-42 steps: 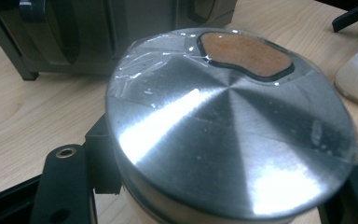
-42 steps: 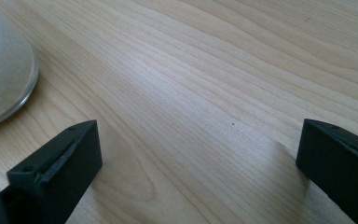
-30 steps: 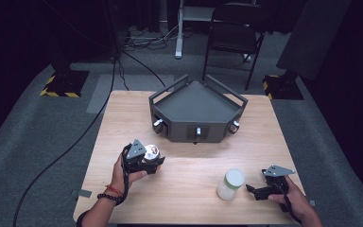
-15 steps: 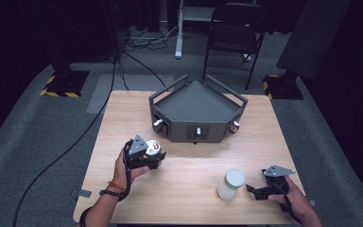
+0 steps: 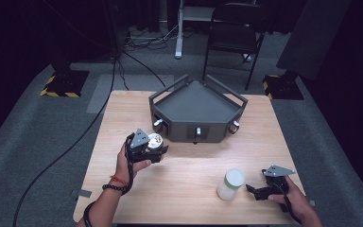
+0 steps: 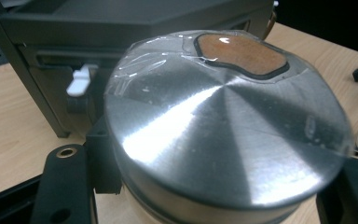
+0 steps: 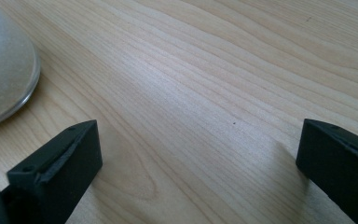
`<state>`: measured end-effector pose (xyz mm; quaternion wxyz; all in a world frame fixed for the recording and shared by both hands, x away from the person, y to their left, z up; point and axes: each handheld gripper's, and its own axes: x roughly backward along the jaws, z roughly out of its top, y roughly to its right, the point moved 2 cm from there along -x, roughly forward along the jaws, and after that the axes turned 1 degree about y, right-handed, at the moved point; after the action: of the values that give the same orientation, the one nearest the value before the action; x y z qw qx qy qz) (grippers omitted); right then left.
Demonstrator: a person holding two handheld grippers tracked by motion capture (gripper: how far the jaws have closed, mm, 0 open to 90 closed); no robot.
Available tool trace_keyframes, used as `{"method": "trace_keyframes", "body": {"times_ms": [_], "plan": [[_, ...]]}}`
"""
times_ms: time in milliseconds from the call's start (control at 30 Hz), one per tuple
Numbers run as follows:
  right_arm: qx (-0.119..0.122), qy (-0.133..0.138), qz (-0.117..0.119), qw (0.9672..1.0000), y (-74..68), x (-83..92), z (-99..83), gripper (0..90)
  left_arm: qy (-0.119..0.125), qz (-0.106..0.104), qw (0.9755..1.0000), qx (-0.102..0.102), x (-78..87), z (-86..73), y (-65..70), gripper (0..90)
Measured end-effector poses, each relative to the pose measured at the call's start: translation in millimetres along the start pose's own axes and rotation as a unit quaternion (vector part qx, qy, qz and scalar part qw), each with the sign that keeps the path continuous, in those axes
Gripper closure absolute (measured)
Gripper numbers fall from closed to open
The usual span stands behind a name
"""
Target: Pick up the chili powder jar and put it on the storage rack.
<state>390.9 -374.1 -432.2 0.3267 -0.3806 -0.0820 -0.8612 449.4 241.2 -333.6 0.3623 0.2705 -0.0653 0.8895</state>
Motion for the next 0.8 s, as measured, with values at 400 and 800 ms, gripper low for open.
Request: {"method": "trace_keyframes", "body": {"times_ms": [400, 800], "plan": [[0.001, 0.000, 0.002, 1.0000, 0.1, 0.1, 0.0, 0.0, 0.016, 0.021, 0.9996, -0.001, -4.1, 25.1, 2.2, 31.5], [0.001, 0.000, 0.002, 1.0000, 0.1, 0.1, -0.1, 0.0, 0.029, 0.026, 0.9992, -0.007, -10.1, 51.4, 3.1, 31.5]]}}
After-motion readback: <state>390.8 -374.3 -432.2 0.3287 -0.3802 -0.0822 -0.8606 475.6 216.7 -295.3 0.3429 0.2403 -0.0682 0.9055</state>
